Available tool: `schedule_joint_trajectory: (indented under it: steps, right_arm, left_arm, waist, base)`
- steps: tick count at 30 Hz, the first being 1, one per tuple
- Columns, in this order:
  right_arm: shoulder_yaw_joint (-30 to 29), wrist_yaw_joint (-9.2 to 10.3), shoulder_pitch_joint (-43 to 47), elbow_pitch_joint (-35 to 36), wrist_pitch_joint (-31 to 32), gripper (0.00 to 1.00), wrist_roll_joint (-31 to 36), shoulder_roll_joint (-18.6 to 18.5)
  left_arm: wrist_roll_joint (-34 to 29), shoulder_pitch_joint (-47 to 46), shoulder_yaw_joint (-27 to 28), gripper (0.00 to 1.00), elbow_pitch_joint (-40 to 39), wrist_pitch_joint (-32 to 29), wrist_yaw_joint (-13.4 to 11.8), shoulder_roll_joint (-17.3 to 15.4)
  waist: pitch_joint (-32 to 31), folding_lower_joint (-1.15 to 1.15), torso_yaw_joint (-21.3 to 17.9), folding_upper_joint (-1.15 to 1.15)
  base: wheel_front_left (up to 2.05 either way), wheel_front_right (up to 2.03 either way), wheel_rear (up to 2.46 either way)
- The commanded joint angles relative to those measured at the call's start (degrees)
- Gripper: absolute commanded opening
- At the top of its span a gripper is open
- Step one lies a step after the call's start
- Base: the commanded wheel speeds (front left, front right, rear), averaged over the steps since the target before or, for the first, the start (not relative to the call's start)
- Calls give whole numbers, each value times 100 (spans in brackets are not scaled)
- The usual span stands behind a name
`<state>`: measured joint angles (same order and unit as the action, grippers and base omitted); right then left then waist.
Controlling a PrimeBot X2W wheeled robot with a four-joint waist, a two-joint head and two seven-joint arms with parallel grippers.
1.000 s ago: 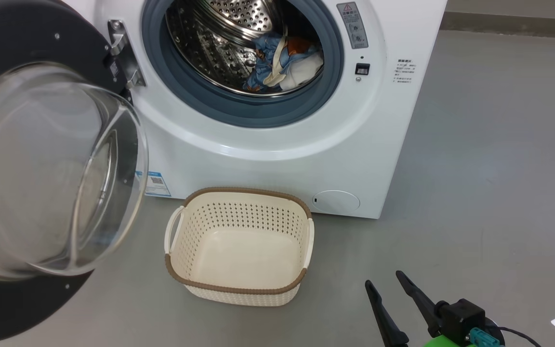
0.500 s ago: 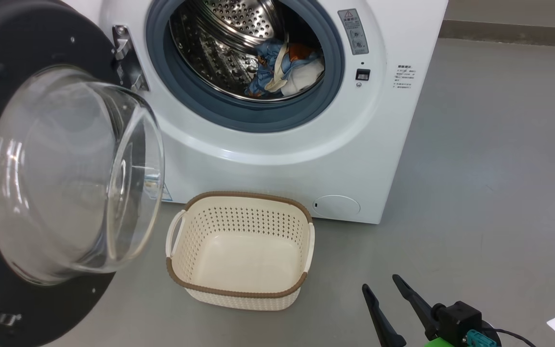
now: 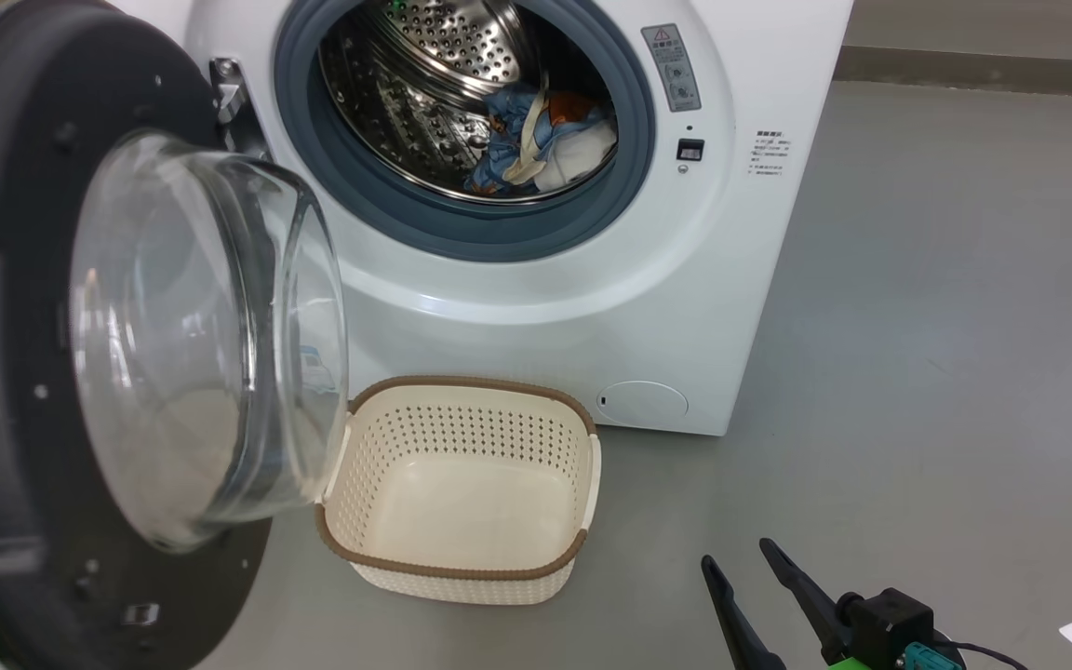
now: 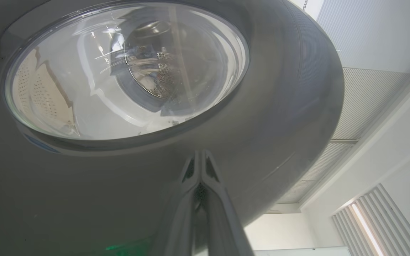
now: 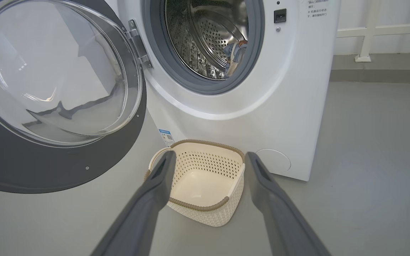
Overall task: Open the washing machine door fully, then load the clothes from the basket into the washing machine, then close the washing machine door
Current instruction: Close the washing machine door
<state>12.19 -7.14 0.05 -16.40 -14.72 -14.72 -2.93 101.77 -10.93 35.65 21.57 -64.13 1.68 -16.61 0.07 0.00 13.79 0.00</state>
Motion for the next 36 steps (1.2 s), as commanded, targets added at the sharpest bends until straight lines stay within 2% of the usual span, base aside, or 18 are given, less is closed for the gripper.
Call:
schedule_joint_trajectory:
  steps: [1, 7, 14, 18, 26, 36]
  right_arm:
    - [152, -35, -100, 121, -28, 100, -35, 5]
    - [161, -35, -115, 118, -28, 100, -62, 5]
    - [170, -35, -140, 127, -28, 100, -65, 5]
    - [176, -35, -163, 135, -28, 100, -65, 5]
    - [169, -35, -188, 171, -28, 100, -57, 5]
    - [185, -35, -233, 212, -28, 100, -65, 5]
  left_arm:
    - [74, -5, 23, 0, -361, -180, -35, -87]
    - [191, 196, -233, 0, -1063, -414, -130, 364]
    - [104, 354, -553, 0, -1691, -335, 10, 956]
    - [37, 327, -707, 0, -1808, -166, 84, 1149]
    - [-73, 99, -973, 0, -1700, 317, 312, 1318]
    - [158, -144, -1475, 0, -1542, 614, 477, 1368]
  waist:
    - [12, 0, -24, 0]
    - [49, 0, -143, 0]
    - [116, 0, -362, 0]
    - [169, 0, -520, 0]
    - [286, 0, -853, 0]
    - [420, 0, -1197, 0]
  base:
    - [0, 0, 0]
    - [0, 0, 0]
    - [0, 0, 0]
    - [0, 0, 0]
    - [0, 0, 0]
    - [0, 0, 0]
